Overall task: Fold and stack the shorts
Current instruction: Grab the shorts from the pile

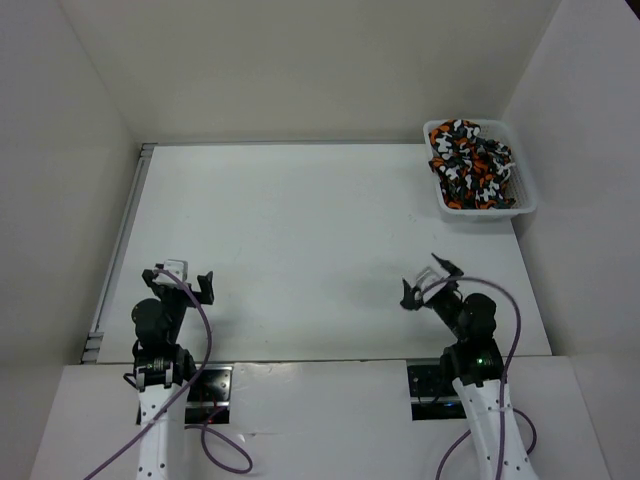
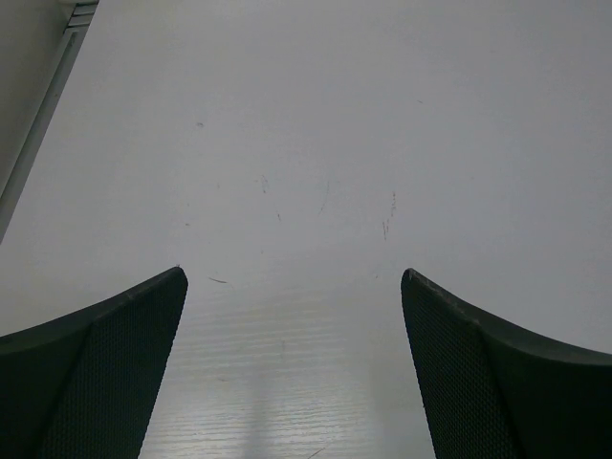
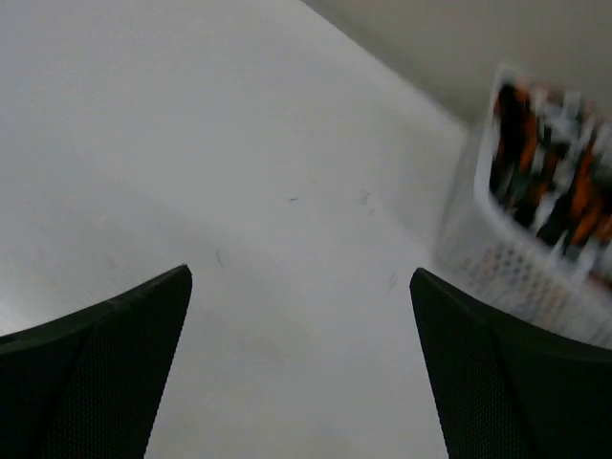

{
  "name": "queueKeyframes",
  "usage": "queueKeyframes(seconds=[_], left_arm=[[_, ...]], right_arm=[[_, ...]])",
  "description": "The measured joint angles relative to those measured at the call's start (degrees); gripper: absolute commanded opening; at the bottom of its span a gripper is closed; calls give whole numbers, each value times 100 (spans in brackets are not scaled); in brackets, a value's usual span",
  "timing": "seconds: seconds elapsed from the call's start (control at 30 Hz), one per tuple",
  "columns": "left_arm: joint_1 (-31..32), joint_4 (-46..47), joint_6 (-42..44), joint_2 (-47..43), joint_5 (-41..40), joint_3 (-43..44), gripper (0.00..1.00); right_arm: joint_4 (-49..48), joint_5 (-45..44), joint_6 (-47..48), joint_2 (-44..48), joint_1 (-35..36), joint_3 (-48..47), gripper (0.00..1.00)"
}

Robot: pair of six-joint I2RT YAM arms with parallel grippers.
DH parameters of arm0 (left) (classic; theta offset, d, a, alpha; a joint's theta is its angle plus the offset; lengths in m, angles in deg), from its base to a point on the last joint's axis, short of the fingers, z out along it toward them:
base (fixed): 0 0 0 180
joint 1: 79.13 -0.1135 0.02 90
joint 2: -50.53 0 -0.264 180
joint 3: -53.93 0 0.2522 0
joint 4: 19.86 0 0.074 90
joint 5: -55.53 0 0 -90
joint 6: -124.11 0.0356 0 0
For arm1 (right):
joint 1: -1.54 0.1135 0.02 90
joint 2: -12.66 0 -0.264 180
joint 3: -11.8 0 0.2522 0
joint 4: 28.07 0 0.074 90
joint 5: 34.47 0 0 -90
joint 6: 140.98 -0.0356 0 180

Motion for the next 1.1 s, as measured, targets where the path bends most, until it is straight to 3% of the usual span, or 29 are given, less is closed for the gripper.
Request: queueKeyframes(seconds=[0.13, 0.2, 0.33, 0.4, 0.5, 0.63, 0.73, 0.9, 1.0, 1.1], left_arm=[[2, -2, 0, -4, 24, 0, 99], [-9, -52, 2, -7, 654, 4, 99], [24, -892, 0, -15, 2706, 151, 99], [72, -658, -9, -13, 3401, 52, 99], [201, 157, -15, 125, 3832, 31, 99], [575, 890, -22, 2240, 3856, 756, 99], [1152, 544, -26, 4892, 3257, 2675, 99], [2175, 48, -7, 8472, 1335, 6730, 99], [2323, -662, -4, 9731, 920, 8255, 99], [2326, -1296, 0, 10242, 927, 8583, 99]], right_arm=[[1075, 1915, 4540, 9, 9, -103, 98], [1067, 2356, 6046, 7, 17, -31, 98], [205, 2699, 7458, 11, 28, 17, 98], [-264, 2684, 7713, 11, 28, 15, 98], [-682, 2614, 7801, -378, 28, -199, 98], [-1047, 2341, 7257, -2629, 136, -1482, 98], [-876, 1513, 6006, -5069, 413, -3486, 98], [160, -367, 2680, -9326, 205, -8500, 100], [1021, -555, 1010, -10889, -452, -10382, 100], [1749, -713, -79, -11479, -1156, -10583, 100]])
